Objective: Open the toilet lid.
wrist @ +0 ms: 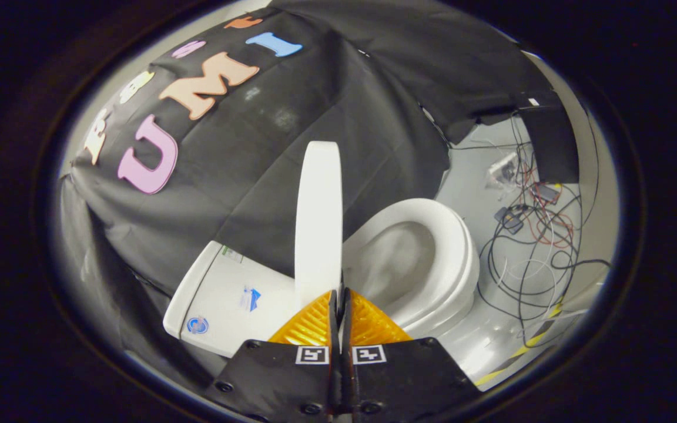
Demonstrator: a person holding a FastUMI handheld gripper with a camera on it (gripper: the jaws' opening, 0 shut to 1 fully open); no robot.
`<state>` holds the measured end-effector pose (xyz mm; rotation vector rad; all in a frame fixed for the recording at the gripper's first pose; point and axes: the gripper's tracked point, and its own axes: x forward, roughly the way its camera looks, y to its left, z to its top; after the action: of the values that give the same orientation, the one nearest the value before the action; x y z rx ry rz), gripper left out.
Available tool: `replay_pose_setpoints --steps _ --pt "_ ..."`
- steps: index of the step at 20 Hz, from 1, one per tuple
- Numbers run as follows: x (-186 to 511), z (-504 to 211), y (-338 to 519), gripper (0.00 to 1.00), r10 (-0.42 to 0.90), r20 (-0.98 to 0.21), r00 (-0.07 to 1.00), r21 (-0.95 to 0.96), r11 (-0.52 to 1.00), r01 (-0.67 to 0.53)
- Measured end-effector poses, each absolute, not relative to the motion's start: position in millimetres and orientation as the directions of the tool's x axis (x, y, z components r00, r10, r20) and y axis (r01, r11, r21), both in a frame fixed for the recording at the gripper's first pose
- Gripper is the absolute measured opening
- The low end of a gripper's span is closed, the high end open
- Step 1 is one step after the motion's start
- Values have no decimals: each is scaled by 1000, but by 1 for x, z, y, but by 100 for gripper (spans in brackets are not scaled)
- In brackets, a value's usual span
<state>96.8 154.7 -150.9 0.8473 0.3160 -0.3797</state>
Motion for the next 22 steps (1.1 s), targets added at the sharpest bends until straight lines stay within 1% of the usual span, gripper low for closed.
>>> replay_pose_setpoints --steps 6,10,14,22 --pt "105 -131 172 1 -211 -441 872 600 654 461" --pt "107 -119 184 1 -242 -484 841 471 738 484" --pt "119 -95 206 0 -234 -465 854 458 762 458" --pt "144 -62 254 0 -260 -415 872 330 850 410"
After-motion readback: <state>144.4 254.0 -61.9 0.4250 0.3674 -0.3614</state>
